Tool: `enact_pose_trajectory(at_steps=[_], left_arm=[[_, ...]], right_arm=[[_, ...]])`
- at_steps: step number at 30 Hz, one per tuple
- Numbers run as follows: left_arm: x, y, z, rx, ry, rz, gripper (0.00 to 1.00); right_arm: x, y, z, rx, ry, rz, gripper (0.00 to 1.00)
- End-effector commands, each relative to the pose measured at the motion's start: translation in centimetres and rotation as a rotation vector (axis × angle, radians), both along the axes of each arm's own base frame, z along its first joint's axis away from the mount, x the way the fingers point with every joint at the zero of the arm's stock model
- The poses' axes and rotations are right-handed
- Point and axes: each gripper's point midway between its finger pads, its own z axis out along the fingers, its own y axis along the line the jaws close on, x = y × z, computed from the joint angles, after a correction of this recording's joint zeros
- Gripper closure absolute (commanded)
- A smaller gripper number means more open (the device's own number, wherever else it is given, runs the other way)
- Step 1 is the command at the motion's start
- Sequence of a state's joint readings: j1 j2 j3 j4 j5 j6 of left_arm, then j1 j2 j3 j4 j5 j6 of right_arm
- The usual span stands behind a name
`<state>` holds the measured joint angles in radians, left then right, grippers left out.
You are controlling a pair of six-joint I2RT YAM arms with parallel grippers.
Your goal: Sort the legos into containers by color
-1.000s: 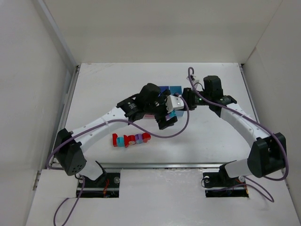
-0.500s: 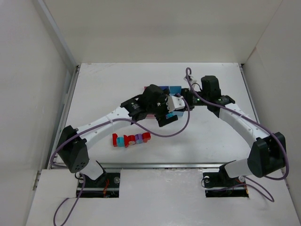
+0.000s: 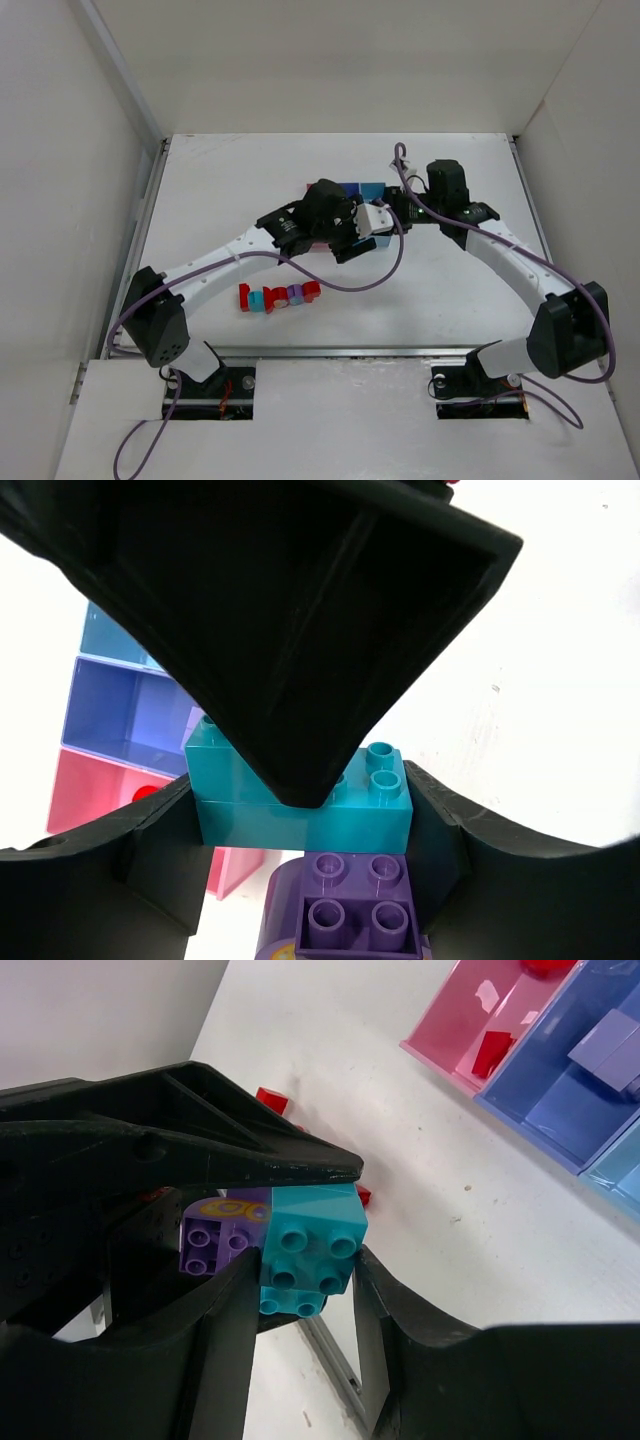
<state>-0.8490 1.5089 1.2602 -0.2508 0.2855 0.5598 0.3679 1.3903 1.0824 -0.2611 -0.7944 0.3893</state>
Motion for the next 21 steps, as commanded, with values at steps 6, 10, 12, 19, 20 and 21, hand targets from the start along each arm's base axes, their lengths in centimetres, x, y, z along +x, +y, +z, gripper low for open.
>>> enact_pose_trajectory(at_steps=[6, 10, 12, 19, 20, 21], left_arm=[[-0.5, 2.3, -1.3, 0.037, 0.050, 0.029, 1.00], [-0.3, 5.4, -3.1, 0.090, 0.092, 0.116, 1.00], [-0.1, 6.3, -3.4, 0.090, 0.107, 0.145, 1.00], [-0.4, 6.5, -3.1, 0.066, 0.105, 0.158, 1.00], [-0.4, 6.5, -3.1, 0.066, 0.105, 0.158, 1.00], [-0.2, 6.3, -2.8, 0.059, 0.099, 0.157, 1.00]], right_arm=[[2.7, -4.0, 2.4, -0.032, -0.106, -0.125, 1.00], [5.2, -8.5, 2.3, -0.096, -0.123, -0.296, 1.00], [6.3, -9.1, 2.0, -0.133, -0.132, -0.329, 1.00], [11.1, -8.6, -2.1, -0.261, -0.070, -0.376, 1.00], [11.6, -8.9, -2.8, -0.286, -0.046, -0.390, 1.00], [12.7, -8.8, -3.2, -0.300, -0.048, -0.391, 1.00]])
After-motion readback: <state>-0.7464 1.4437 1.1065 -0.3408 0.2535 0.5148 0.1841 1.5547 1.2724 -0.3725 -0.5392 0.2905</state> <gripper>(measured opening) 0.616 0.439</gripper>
